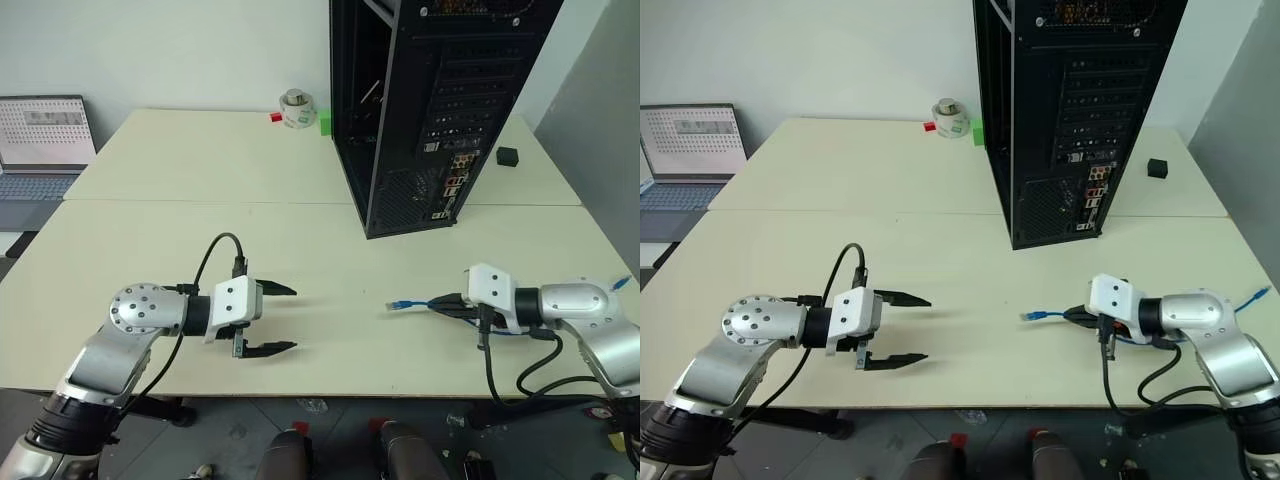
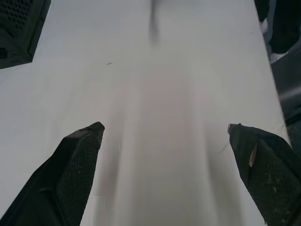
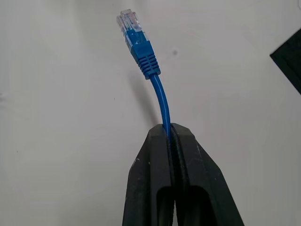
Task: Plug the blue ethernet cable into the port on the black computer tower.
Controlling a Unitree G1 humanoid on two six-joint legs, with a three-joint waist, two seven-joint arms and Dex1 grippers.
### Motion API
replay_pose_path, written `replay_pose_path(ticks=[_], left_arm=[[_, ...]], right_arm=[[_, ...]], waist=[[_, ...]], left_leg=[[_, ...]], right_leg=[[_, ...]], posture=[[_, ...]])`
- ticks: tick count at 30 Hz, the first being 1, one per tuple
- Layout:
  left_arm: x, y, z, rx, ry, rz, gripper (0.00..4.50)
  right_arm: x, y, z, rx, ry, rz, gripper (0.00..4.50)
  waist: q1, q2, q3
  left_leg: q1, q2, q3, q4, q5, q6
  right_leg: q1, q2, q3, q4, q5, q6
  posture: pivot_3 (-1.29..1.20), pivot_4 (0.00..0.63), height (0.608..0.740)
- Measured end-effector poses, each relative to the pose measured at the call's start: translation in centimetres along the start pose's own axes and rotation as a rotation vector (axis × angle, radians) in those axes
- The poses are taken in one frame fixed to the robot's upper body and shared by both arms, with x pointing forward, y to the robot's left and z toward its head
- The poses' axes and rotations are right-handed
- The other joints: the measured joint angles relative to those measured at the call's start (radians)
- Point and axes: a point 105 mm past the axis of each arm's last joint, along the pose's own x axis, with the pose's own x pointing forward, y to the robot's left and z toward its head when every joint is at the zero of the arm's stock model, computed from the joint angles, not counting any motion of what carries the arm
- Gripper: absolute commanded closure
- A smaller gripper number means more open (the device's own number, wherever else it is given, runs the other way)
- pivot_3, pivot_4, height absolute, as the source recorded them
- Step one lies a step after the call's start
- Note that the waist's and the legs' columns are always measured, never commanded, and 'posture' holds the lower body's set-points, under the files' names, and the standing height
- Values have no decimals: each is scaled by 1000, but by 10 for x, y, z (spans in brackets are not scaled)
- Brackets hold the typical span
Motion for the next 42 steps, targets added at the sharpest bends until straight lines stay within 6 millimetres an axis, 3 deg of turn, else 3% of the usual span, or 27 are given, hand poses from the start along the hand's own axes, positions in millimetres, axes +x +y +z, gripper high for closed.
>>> replay_pose_path(ticks=[7,16,25,38,39,42], left_arm=[[20,18,18,-51,-100,59,0],[56,16,38,-200,-175,2,0],[69,13,39,-261,-178,-42,0],[78,16,39,-277,-188,-59,2600],[78,16,40,-270,-188,-57,3052],[79,16,38,-257,-181,-57,3644]], right_arm=[[16,-4,19,4,-46,6,4487],[32,-6,30,-29,-50,6,4487],[40,-4,32,-45,-45,8,4487],[43,-3,35,-49,-58,8,4500],[43,-3,35,-49,-58,8,4500],[43,-2,35,-49,-57,8,4500]], waist=[[0,0,0],[0,0,0],[0,0,0],[0,0,0],[0,0,0],[0,0,0]], left_leg=[[-1,0,-1,1,0,0],[-2,0,-2,1,0,0],[-2,0,-2,1,0,0],[-2,0,-2,1,0,0],[-2,0,-2,1,0,0],[-2,0,-2,1,0,0]], right_leg=[[0,0,0,0,0,0],[-1,0,-1,1,0,0],[-1,0,-1,1,0,0],[-1,0,-1,1,0,0],[-1,0,-1,1,0,0],[-1,0,-1,1,0,0]], posture=[[0,150,740],[0,150,740],[0,150,740],[0,150,740],[0,150,740],[0,150,740]])
